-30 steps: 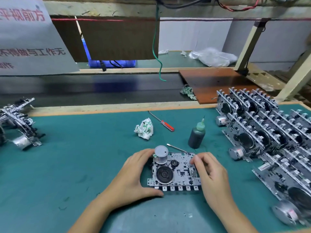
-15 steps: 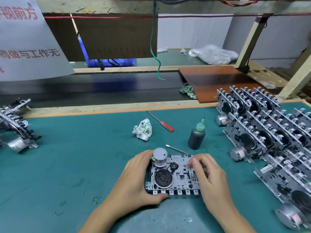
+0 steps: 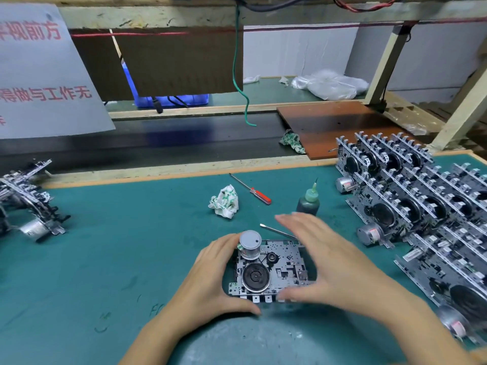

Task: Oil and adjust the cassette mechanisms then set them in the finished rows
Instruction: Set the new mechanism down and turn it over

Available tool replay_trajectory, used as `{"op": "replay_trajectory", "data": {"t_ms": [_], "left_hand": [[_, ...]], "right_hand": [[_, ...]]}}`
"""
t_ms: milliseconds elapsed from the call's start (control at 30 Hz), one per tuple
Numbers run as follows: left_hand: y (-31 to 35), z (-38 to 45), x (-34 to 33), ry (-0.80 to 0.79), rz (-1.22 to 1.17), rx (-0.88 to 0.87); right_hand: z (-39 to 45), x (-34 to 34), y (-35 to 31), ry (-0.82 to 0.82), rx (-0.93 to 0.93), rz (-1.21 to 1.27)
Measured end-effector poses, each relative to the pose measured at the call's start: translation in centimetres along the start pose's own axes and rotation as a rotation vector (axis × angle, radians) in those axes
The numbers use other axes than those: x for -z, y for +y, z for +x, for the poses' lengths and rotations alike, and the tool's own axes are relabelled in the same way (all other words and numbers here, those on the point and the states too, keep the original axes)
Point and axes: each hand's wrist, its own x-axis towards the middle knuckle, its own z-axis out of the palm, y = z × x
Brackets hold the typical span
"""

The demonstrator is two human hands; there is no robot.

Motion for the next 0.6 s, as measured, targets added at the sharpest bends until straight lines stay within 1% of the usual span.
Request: {"op": "replay_trajectory", "data": {"t_ms": [33,67,233,300,400,433,467,500,533,600], "left_hand": [[-0.1,0.0,0.0,-0.006,0.005,-0.003],[-0.1,-0.1,-0.1,-0.013,0.009,-0.007],[-0.1,-0.1,-0.2,-0.004,0.006,-0.011],[-0.1,-0.1,-0.3,0.003,0.019,-0.012],[0.1,0.0,-0.3,0.027,0.012,0.036],[0.2,-0.1,-0.3,0.057,-0.041,0.073],[0.4,-0.1,-0.2,0.094,-0.13,0.119],[0.4,0.0,-0.1,0.143,-0.248,0.16],[0.8,0.4,0.3,0.173,-0.391,0.213],[1.6,1.6,1.3,0.186,-0.734,0.272]], "right_hand": [[0.3,-0.2,0.0,-0.095,0.011,-0.079],[0.6,-0.6,0.1,-0.156,0.014,-0.135],[2.0,-1.1,0.1,-0.272,-0.013,-0.241],[2.4,-1.0,-0.2,-0.283,0.001,-0.313],[3.2,-0.5,-0.7,-0.216,0.067,-0.433],[3.4,-0.1,-0.7,-0.186,0.084,-0.427],[3.6,0.4,-0.5,-0.147,0.098,-0.378],[3.8,1.0,-0.3,-0.1,0.096,-0.275],[3.9,1.7,-0.4,-0.075,0.068,-0.093],[4.1,2.5,-0.6,-0.073,0.027,0.387]]}}
